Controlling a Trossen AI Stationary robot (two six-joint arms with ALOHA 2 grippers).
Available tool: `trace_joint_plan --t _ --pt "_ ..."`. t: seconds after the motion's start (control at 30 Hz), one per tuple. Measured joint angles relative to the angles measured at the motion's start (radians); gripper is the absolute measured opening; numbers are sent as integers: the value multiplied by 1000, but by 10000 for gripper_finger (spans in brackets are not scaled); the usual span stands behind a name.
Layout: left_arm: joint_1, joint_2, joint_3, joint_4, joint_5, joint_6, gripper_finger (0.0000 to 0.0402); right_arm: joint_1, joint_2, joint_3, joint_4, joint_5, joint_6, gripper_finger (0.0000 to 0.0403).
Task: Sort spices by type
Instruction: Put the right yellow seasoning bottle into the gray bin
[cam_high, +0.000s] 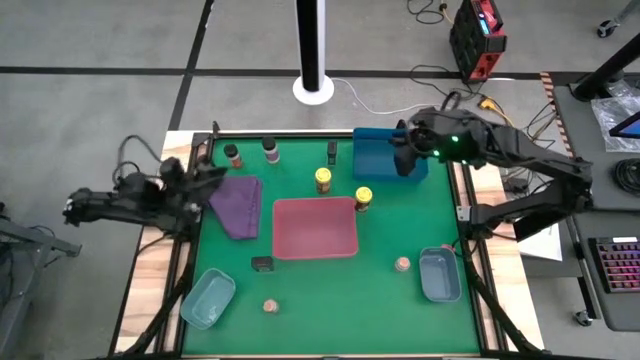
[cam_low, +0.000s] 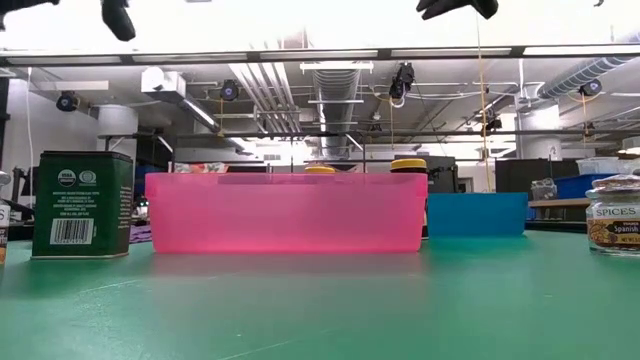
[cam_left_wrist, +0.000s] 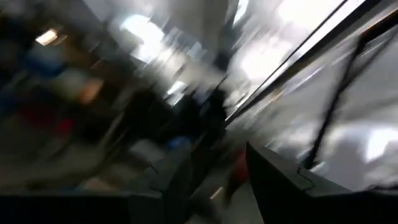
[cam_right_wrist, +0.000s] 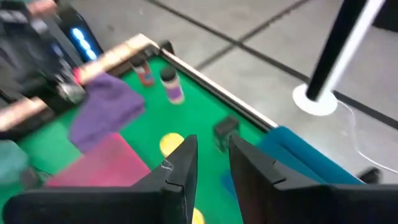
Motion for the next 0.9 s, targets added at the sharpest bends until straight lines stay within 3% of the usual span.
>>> trace_joint_plan --t 0.17,0.33,0.43,0.57,0.73,0.9 --pt "0 194 254 -482 -131 -56 141 -38 70 29 -81 1 -68 68" --pt "1 372 453 -813 -143 -175 141 -59 142 22 -168 0 -69 64" --pt "1 460 553 -876 -143 -165 141 -59 183 22 -180 -22 -81 68" --pt "22 538 680 -976 -164 -146 141 -58 233 22 -178 -158 -145 80" --pt "77 561 784 -1164 -169 -149 141 -59 276 22 -170 -165 -89 92" --pt "100 565 815 -1164 -169 -84 141 -59 321 22 -144 -166 -75 99"
